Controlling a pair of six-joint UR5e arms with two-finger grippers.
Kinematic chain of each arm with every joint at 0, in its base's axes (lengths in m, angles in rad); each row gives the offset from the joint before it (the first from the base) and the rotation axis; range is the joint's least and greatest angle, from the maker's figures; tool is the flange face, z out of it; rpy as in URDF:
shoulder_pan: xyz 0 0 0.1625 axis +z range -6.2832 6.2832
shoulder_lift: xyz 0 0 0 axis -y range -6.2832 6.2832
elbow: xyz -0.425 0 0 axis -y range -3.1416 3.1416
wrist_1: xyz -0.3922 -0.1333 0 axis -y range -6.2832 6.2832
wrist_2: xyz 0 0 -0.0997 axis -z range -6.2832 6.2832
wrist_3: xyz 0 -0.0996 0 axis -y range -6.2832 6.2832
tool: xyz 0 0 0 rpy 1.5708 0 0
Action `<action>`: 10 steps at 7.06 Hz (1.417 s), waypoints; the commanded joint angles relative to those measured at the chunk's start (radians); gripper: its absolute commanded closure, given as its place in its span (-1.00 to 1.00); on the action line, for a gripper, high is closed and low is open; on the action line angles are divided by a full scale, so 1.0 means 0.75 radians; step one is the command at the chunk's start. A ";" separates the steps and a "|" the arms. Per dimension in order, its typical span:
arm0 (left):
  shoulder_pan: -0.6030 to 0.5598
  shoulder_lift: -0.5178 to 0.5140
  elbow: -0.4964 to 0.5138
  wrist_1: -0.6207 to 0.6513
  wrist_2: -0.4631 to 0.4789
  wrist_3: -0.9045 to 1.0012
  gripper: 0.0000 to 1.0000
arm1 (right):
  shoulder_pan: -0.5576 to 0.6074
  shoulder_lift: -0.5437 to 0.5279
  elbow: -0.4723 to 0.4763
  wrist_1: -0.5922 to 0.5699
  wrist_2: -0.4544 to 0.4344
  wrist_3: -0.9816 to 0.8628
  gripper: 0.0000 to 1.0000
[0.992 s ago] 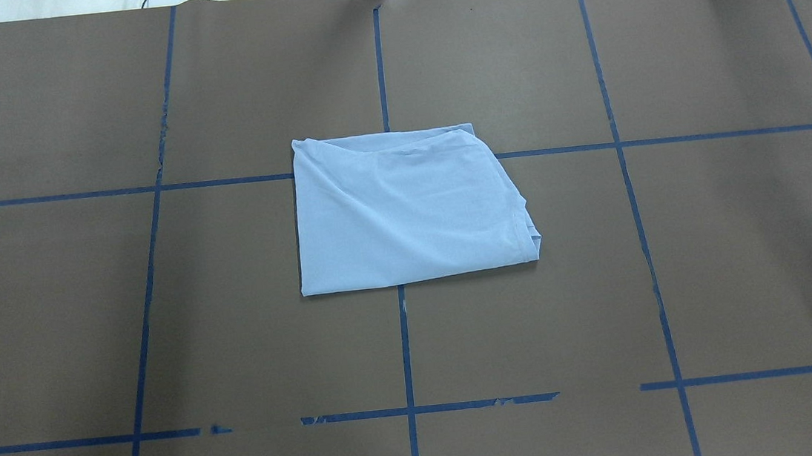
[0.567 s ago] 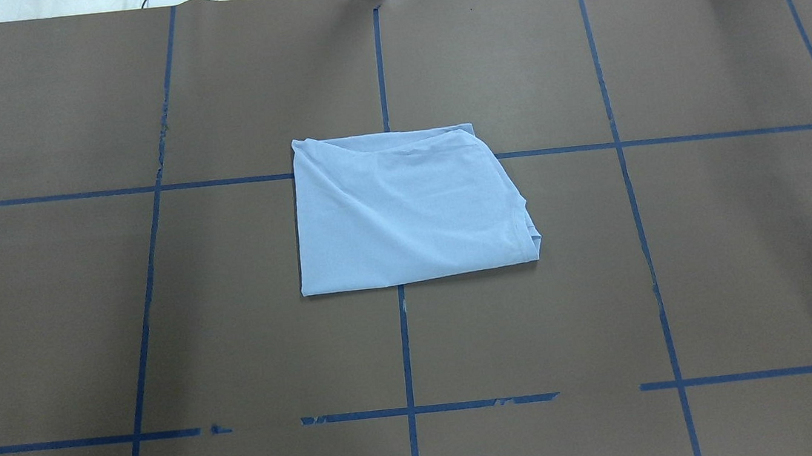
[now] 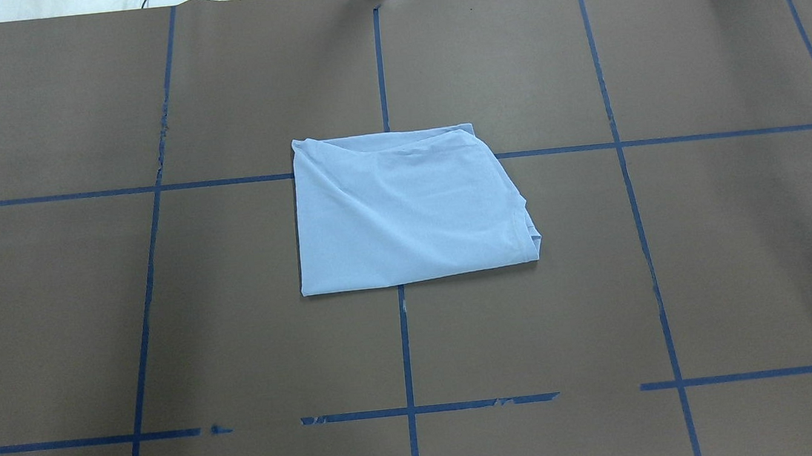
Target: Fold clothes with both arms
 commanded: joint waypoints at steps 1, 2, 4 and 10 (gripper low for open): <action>0.000 -0.004 -0.003 0.006 0.000 0.014 -1.00 | 0.000 0.000 0.002 0.010 -0.002 0.001 -1.00; 0.000 -0.004 -0.001 0.006 -0.002 0.014 -1.00 | 0.000 -0.004 -0.002 0.074 0.000 0.001 -1.00; -0.002 -0.002 -0.005 0.004 -0.020 -0.027 -1.00 | 0.000 -0.012 0.000 0.091 0.003 0.001 -1.00; 0.000 -0.016 -0.001 -0.002 -0.063 -0.088 -1.00 | -0.008 -0.012 -0.004 0.089 0.005 0.007 -1.00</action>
